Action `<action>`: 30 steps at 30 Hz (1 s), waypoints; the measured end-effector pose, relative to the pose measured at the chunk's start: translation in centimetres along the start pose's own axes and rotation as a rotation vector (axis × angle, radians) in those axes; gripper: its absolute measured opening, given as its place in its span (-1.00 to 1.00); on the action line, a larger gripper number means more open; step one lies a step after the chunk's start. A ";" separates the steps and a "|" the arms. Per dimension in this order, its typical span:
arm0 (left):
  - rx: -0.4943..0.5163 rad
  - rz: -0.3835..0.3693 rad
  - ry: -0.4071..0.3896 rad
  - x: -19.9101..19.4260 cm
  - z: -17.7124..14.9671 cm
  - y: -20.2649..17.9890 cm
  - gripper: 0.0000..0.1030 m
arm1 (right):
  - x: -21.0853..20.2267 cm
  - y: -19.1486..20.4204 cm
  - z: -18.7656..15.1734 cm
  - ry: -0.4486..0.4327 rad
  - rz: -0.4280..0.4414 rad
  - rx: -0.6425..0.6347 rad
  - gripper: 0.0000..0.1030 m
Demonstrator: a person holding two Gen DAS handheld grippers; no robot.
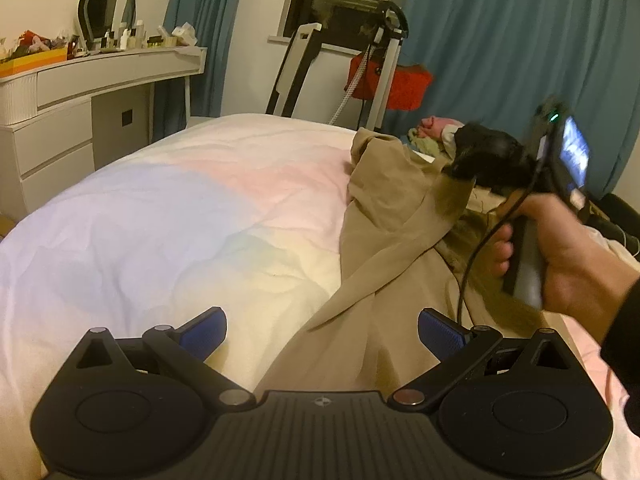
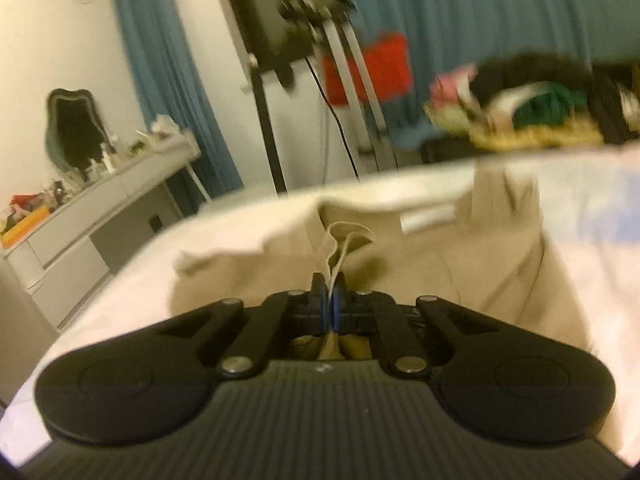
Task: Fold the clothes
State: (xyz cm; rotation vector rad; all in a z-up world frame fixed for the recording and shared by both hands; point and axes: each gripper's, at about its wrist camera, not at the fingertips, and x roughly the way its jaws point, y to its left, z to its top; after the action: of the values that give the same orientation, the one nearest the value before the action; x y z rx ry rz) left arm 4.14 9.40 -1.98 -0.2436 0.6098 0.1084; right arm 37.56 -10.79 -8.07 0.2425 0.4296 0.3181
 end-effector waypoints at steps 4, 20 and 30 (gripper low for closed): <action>0.012 -0.013 -0.002 -0.1 -0.1 -0.1 0.99 | -2.6 -1.1 2.1 -0.138 -0.054 -0.002 -0.89; 0.091 -0.046 -0.006 0.4 -0.4 -1.4 0.99 | -5.2 -4.3 -0.3 -0.060 -0.158 0.054 0.68; 0.130 -0.087 -0.066 -3.5 -0.3 -2.0 0.99 | -24.9 1.6 -2.3 -0.126 -0.093 0.016 0.68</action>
State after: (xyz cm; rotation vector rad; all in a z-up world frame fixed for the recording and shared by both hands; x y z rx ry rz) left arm 1.47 7.30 0.16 -0.1397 0.5377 -0.0075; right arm 14.71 -17.70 -0.46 0.2563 0.3177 0.2064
